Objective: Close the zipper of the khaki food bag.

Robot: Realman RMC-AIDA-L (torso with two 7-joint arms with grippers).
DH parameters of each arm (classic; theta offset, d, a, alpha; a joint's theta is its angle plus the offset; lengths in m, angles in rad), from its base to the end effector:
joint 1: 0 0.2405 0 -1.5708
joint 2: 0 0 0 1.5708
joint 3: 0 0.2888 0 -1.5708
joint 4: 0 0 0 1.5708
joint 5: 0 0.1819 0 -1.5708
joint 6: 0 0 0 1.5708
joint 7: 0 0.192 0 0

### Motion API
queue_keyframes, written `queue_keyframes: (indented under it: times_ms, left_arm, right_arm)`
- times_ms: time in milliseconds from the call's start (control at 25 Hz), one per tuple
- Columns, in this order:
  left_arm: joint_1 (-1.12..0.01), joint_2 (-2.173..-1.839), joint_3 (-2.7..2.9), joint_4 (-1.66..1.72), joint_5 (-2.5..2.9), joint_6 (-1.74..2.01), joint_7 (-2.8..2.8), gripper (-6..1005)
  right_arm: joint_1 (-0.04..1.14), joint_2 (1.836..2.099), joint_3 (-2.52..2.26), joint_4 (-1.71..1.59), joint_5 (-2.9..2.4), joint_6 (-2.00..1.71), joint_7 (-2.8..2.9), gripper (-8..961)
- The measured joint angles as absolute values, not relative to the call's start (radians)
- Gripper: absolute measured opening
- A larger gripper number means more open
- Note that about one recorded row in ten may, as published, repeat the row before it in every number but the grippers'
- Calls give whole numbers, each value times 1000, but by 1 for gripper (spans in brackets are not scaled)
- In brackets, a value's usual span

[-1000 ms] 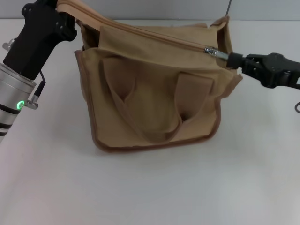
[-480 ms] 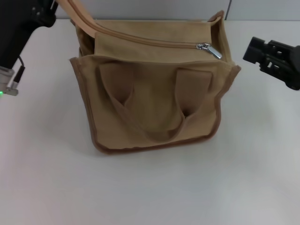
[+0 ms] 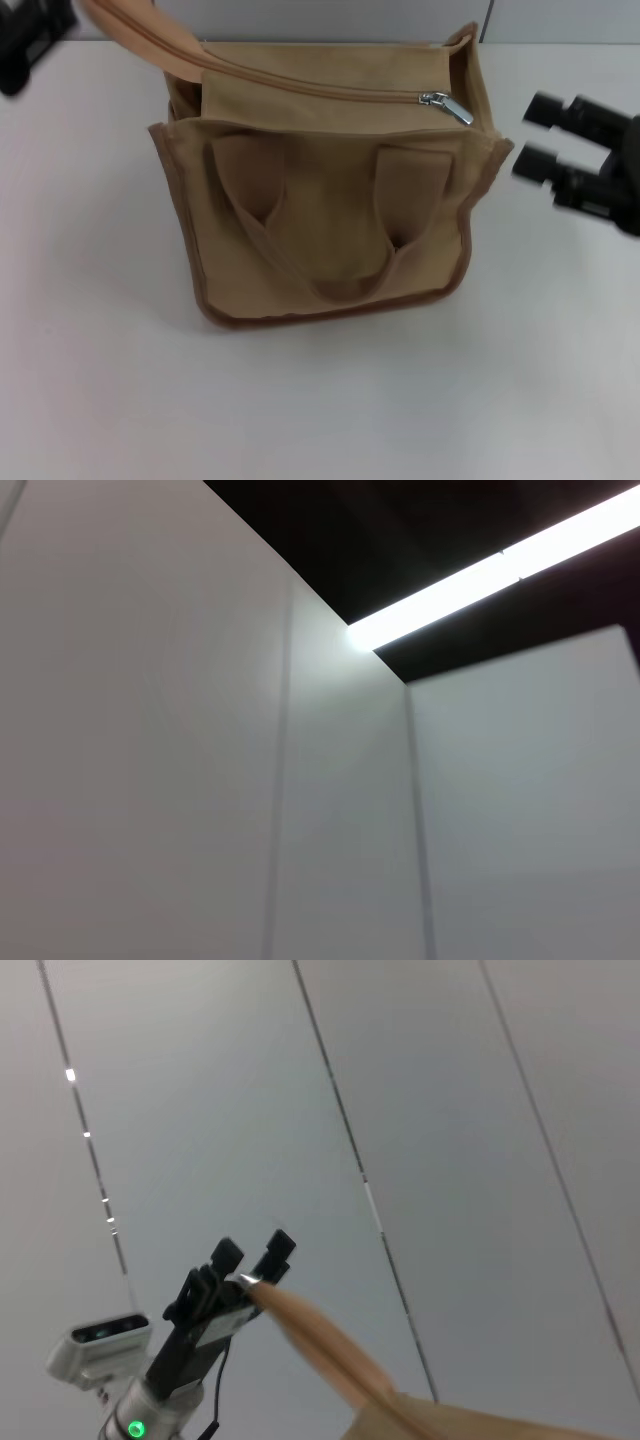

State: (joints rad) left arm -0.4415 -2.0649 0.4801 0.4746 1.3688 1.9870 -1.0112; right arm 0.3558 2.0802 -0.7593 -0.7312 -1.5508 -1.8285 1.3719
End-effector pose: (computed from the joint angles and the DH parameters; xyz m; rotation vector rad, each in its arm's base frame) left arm -0.2061 0.3065 0.0589 -2.0531 -0.0716 -1.5603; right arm 0.2184 0.2920 -0.0010 -2.5465 0.4838 1.2847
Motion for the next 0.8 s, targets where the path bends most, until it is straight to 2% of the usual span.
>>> queue_keyframes:
  times_ms: [200,440,800]
  left_arm:
    - [-366,-2061,724,557,1420,1986,-1011,824]
    - [-268,-2063,940,660,1549,1990,-998,824]
    - [-261,-2068,973,588,1711,1899,-858,824]
  right_arm:
    - [352,2080,-773,-738,-1654,-1909,1234,739]
    - [340,2081,-773,-712,-1764,-1938,1103,739]
    - [358,2084,-784,-577,-1807,-1887,932,739]
